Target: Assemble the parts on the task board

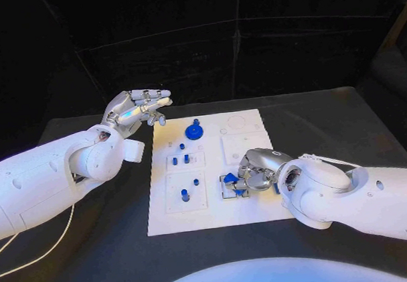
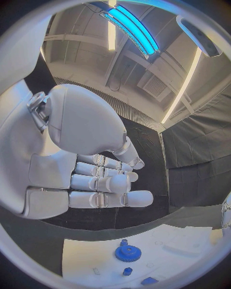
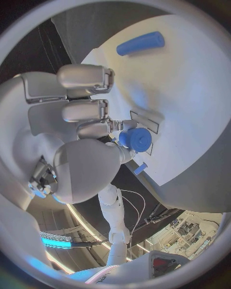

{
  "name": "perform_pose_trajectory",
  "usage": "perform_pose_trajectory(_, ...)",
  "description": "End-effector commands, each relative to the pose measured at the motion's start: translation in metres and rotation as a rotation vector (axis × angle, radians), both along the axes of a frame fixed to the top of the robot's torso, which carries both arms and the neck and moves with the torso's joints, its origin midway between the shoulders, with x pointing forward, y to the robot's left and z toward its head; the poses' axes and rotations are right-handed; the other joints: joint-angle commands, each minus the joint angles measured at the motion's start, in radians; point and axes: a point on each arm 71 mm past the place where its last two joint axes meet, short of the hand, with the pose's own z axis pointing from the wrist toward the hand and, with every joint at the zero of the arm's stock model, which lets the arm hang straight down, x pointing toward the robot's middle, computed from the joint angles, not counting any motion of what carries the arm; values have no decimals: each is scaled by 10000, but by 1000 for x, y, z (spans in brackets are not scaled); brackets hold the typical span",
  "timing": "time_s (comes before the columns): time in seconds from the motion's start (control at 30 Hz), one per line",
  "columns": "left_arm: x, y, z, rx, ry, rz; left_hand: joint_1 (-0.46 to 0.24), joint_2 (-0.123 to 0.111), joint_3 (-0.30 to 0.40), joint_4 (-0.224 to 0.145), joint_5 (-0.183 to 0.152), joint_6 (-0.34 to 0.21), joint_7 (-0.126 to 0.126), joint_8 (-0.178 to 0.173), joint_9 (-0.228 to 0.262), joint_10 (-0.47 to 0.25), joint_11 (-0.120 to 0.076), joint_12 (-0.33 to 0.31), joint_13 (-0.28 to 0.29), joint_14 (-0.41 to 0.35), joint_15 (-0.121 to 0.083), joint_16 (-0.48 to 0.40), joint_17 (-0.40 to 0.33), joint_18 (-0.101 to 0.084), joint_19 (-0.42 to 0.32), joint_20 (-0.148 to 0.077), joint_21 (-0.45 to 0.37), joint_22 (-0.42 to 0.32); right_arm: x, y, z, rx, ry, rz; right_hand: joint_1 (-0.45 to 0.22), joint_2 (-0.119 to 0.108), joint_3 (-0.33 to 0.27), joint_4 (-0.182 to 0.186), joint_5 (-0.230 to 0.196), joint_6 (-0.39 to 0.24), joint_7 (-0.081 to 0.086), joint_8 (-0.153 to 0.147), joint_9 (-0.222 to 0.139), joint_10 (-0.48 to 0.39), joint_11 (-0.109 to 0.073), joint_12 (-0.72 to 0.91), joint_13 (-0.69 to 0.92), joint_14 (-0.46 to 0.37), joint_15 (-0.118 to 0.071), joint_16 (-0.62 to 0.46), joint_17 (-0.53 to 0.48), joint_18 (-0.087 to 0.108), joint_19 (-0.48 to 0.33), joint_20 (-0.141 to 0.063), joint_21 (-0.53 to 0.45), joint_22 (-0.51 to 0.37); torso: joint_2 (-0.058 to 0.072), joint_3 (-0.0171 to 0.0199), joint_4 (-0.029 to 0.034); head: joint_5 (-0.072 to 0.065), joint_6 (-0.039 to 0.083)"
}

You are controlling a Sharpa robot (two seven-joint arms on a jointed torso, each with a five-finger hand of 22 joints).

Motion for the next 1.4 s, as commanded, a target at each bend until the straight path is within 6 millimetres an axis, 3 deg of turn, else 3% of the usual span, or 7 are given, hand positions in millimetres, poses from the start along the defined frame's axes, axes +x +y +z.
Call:
perform_pose_trajectory(0.03,0,-1,1,-90,-13,-103,0,43,-42,-10,32,-9,33,52,-11,-82,-9,31,11,-48,-2,-56,-9,138,-36,-10,-10,-12,1,0,-2,-145,124,-95,-82,3,-89,0,-83,383,-337,-34,16,81,-37,-16,130,762,-93,40,1053,-119,220,-96,34,686,-2,7,-11,8,-14)
perform_pose_trajectory(0.47,0,-1,1,-90,-2,-117,0,43,-42,-10,32,-9,33,52,-11,-82,-9,31,11,-48,-2,-56,-9,138,-36,-10,-10,-12,3,6,-1,-68,-109,-84,-1229,235,-827,24,-1738,515,-371,-190,287,135,-54,-177,125,768,-115,65,1121,-129,232,-114,61,747,0,8,-9,-19,-1)
perform_pose_trajectory(0.63,0,-1,1,-89,4,-122,0,43,-42,-10,32,-9,33,52,-11,-82,-9,31,11,-48,-2,-56,-9,138,-36,-10,-10,-12,5,5,-1,-160,-194,-68,-2252,-18,-1217,48,-2554,530,-371,-238,429,137,-64,-251,123,761,-116,52,1102,-121,215,-126,43,721,-7,6,-10,-24,4)
perform_pose_trajectory(0.77,0,-1,1,-87,11,-125,0,43,-42,-10,32,-9,33,52,-11,-82,-9,31,11,-48,-2,-56,-9,138,-36,-10,-10,-12,5,6,-1,-219,-288,-25,-3042,-643,-716,66,-3098,464,-337,-339,570,105,-37,-357,109,741,-94,-1,1008,-108,179,-108,1,660,-8,6,-15,-42,3)
perform_pose_trajectory(0.97,0,-1,1,-85,15,-126,0,43,-42,-10,32,-9,33,52,-11,-82,-9,31,11,-48,-2,-56,-9,138,-36,-10,-10,-12,3,7,1,-195,-354,64,-3202,-899,-49,45,-2954,433,-317,-422,693,116,-18,-348,186,738,-76,-22,983,-102,166,-87,-16,644,-11,15,-25,-42,-8)
perform_pose_trajectory(1.13,0,-1,1,-81,17,-120,0,43,-42,-10,32,-9,33,52,-11,-82,-9,31,11,-48,-2,-56,-9,138,-36,-10,-10,-12,-1,10,3,-120,-268,275,-1762,-739,282,-247,-1971,425,-320,-515,840,141,-7,-310,301,738,-76,-35,976,-103,164,-79,-22,652,-9,17,-26,-20,-17)
perform_pose_trajectory(1.4,0,0,1,-77,20,-115,0,43,-42,-10,32,-9,33,52,-11,-82,-9,31,11,-48,-2,-56,-9,138,-36,-10,-10,-12,-5,10,4,-71,-191,445,-614,-751,268,-618,-1894,424,-309,-599,964,138,-8,-339,349,736,-69,-50,962,-99,155,-78,-38,643,-23,13,-33,-25,-19)
